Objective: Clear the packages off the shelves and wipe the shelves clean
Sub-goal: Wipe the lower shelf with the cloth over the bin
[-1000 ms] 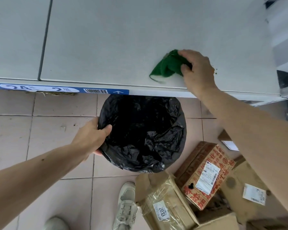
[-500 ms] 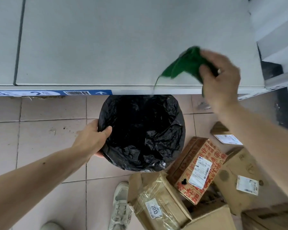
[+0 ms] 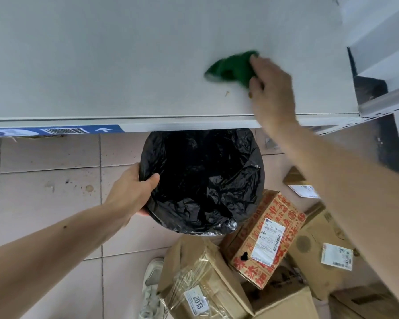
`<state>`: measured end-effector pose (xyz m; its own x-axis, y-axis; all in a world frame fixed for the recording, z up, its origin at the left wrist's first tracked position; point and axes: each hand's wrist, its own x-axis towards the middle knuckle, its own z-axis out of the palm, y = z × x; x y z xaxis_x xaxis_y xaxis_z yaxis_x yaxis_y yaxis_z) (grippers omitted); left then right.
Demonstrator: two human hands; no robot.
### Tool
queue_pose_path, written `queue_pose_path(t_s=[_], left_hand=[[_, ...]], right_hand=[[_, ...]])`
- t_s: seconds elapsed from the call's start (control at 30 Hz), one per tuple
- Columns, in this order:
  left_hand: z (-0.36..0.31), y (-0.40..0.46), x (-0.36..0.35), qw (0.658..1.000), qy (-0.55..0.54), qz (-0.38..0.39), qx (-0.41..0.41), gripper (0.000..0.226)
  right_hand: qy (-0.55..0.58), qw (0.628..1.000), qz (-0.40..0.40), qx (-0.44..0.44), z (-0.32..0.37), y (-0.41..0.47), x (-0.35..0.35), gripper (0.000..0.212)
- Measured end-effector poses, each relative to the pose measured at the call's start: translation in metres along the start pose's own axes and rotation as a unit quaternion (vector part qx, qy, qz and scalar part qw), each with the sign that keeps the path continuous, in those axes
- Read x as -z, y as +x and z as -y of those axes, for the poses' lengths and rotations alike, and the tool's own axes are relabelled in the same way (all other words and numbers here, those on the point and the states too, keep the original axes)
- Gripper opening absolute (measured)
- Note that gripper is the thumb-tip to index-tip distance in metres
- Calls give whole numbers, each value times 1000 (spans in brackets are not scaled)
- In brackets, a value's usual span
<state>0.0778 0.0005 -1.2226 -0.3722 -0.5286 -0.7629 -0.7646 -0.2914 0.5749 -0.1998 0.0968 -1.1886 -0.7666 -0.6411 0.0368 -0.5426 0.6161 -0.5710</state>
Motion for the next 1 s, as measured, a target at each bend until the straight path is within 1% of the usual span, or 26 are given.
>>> queue_pose_path(t_s=[0.13,0.2,0.23,0.4,0.5,0.57,0.6,0.63,0.67,0.73,0.8,0.87,0.93,1.0], left_hand=[[-4,-5,4,1000,11,4,-4,13],[-4,-7,8,1000,23,3,-10,13],[-4,-8,10,1000,27,4,-11,13],[-4,-11,15,999,37,5,-13,15],[-3,-11,16,999,31,8,-8,17],[-3,-10,17,1000,26,10,-9,16],[-3,-9,17,1000,25,8,-9,16],[-2,-7,18,1000,25,5,-10,16],[-1,-6,19,1000,25,3,-9,17],[0,-3,20,1000,26,-3,-7,19],[0,0,20,1000,20,-6,-4,18],[0,3,21,1000,15,-6,0,17],[0,6,23,1000,11,-6,2,17],[2,8,26,1000,6,-7,6,17]], right_hand=[[33,995,45,86,30,-87,-15,40],[27,988,53,142,34,-119,-22,34],[32,988,48,145,32,-127,-23,32],[94,992,-28,74,17,-107,12,37],[105,990,-94,-20,4,-70,49,39],[81,982,-133,-105,-17,-35,67,38],[59,979,-134,-139,-28,-18,71,39],[37,976,-124,-174,-34,-1,72,45],[18,972,-105,-208,-39,11,70,52],[-25,964,-51,-261,-42,25,56,57],[-61,961,-15,-269,-35,35,43,58],[-79,967,0,-241,-23,49,32,57],[-82,975,19,-206,-6,63,21,56],[-66,986,39,-149,17,64,4,55]])
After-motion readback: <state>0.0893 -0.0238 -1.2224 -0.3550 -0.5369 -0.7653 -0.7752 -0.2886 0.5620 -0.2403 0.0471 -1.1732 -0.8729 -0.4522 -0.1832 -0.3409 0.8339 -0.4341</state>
